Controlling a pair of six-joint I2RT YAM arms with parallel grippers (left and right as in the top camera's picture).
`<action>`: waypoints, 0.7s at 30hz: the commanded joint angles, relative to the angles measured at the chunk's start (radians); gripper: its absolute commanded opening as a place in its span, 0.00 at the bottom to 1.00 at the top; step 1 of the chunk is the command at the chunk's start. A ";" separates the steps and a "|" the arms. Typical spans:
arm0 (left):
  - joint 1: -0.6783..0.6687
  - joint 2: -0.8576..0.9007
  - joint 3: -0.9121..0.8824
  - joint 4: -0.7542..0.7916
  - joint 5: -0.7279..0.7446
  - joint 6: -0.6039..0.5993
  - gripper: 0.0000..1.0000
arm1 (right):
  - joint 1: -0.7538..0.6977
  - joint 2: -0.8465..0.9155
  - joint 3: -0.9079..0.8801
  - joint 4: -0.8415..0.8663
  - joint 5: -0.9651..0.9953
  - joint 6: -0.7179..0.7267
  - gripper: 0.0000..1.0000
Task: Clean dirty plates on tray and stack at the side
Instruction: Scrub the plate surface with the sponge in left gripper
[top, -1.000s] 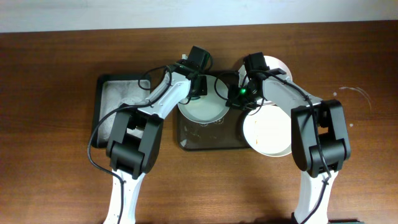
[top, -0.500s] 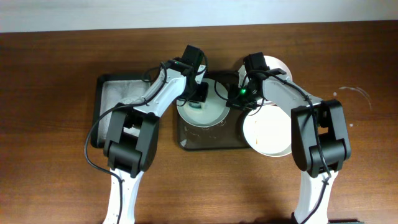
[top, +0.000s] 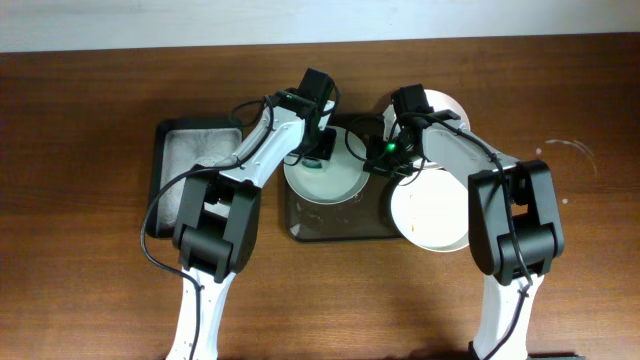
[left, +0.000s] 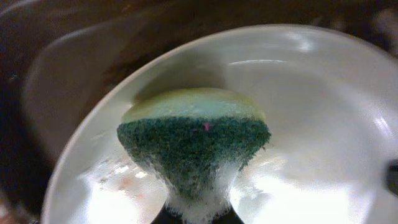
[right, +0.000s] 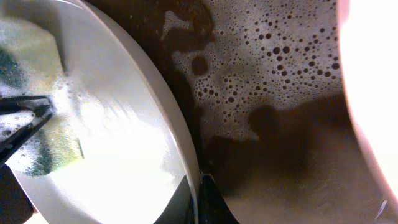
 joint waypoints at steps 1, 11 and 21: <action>0.007 0.014 0.014 -0.072 -0.126 -0.063 0.01 | 0.004 0.018 -0.022 -0.004 -0.005 -0.011 0.04; -0.016 0.014 0.014 -0.205 0.285 0.021 0.01 | 0.004 0.018 -0.022 -0.003 -0.005 -0.011 0.04; -0.020 0.014 0.014 0.063 0.085 -0.044 0.01 | 0.004 0.018 -0.022 -0.008 -0.005 -0.011 0.04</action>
